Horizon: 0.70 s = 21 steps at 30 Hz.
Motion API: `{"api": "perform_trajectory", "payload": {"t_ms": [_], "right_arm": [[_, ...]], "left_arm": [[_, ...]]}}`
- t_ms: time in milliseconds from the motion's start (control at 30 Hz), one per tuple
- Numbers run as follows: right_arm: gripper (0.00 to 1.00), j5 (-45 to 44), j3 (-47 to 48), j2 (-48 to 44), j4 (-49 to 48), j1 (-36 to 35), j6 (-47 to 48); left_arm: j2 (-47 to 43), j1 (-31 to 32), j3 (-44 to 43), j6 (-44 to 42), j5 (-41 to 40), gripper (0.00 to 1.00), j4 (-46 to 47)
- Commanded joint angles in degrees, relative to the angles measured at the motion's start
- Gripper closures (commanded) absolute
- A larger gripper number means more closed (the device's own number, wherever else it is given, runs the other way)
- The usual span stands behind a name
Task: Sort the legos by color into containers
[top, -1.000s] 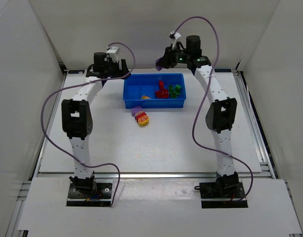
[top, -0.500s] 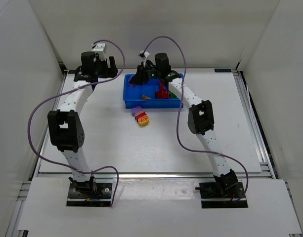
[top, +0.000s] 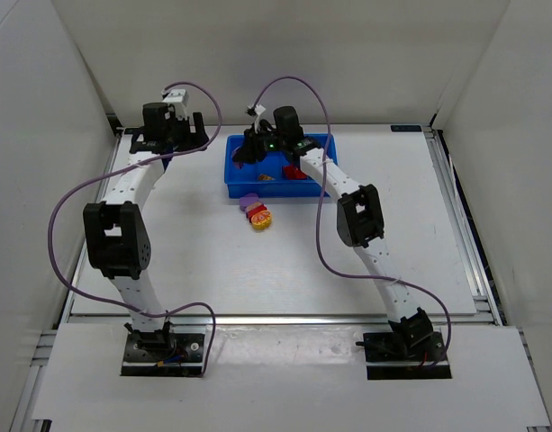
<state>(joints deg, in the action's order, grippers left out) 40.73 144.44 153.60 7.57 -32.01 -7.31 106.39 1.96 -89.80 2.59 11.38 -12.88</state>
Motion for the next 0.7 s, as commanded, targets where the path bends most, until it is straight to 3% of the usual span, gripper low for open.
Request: {"api": "perform_trajectory", "payload": {"t_ms": [0,133,267,533,667], "right_arm": [[0.64,-1.44,1.37,-0.32,0.25,-0.25,3.44],[0.43,-3.46,1.46,-0.67,2.0,-0.6,5.11],[0.29,-5.75,-0.82,-2.16,2.01,-0.6,6.61],[0.28,-3.83,-8.11,-11.46,-2.12,0.28,9.95],[0.28,-0.31,-14.25,-22.6,1.98,3.08,11.0]], "left_arm": [[-4.17,-0.02,0.77,0.22,1.19,0.07,0.14],[-4.0,-0.02,0.77,0.13,1.37,0.06,0.14],[-4.08,0.06,1.11,0.57,1.81,0.06,0.14],[-9.17,2.26,5.67,-1.97,4.17,0.07,-0.29],[-14.01,3.14,7.36,-4.25,9.79,0.07,-6.51]]}}
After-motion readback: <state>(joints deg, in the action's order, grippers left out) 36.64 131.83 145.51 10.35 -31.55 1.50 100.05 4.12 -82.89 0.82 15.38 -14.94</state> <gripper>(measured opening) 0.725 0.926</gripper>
